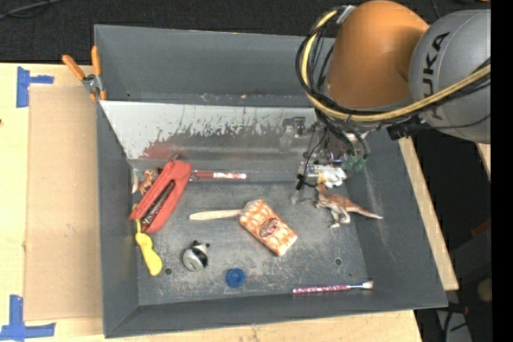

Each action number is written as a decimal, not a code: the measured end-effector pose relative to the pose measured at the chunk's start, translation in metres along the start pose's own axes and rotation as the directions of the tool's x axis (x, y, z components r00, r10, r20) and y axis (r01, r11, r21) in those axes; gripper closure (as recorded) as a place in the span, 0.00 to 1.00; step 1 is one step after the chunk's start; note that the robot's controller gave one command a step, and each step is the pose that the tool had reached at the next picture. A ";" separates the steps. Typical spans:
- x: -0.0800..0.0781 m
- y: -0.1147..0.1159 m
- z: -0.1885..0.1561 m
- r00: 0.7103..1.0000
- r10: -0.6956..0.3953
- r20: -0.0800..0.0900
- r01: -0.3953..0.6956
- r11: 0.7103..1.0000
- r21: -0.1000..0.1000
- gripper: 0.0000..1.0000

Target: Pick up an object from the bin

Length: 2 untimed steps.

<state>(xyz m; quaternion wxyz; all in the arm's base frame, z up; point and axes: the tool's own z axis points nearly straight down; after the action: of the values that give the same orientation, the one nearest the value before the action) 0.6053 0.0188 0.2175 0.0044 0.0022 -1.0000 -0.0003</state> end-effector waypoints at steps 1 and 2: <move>-0.001 0.000 -0.005 1.000 0.001 0.009 -0.001 1.000 0.000 0.00; 0.012 0.000 0.066 0.988 0.157 0.008 -0.157 0.988 -0.002 0.00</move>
Offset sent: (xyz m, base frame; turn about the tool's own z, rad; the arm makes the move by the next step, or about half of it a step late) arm -0.0267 -0.0014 -0.1475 0.3327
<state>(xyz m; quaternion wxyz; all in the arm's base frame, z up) 0.5930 0.0190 0.1519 0.0001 -0.0767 -0.9971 -0.0006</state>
